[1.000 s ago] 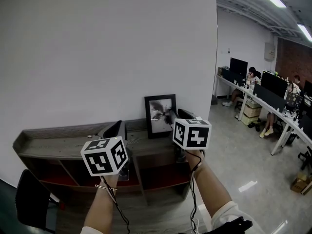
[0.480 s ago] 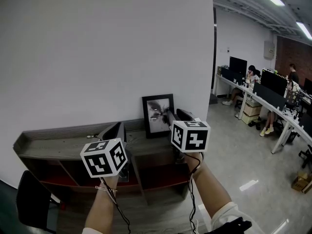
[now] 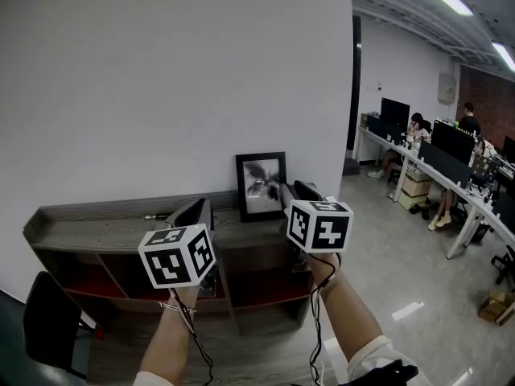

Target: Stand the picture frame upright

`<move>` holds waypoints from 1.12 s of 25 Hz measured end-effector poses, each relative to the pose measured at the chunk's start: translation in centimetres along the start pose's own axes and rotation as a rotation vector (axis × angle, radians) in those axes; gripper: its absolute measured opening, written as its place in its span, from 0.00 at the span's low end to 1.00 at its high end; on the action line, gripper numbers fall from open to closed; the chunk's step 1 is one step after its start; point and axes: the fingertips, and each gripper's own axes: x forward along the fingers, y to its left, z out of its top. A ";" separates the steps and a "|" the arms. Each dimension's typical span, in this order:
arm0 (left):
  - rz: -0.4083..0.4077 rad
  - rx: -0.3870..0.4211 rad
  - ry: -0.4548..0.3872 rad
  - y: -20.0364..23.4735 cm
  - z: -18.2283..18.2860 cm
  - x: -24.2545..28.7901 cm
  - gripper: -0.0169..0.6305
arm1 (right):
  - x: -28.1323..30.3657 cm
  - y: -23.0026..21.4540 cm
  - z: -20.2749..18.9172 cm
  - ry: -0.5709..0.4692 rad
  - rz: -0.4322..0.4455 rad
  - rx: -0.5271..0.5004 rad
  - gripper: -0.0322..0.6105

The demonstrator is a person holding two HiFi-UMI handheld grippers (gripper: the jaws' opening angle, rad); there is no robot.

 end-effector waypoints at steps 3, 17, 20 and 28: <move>-0.009 -0.005 -0.014 -0.6 -0.1 -0.6 0.05 | -1.1 0.2 0.2 -0.016 0.010 -0.004 0.21; -0.008 -0.015 -0.031 -1.8 -2.6 -4.2 0.05 | -5.5 0.8 -2.5 -0.051 0.020 0.016 0.21; -0.011 -0.014 -0.020 -2.3 -3.6 -5.2 0.05 | -6.6 1.3 -3.4 -0.045 0.021 0.021 0.21; 0.001 0.000 0.023 -2.4 -7.1 -8.5 0.05 | -9.1 1.9 -7.5 0.006 -0.024 0.037 0.21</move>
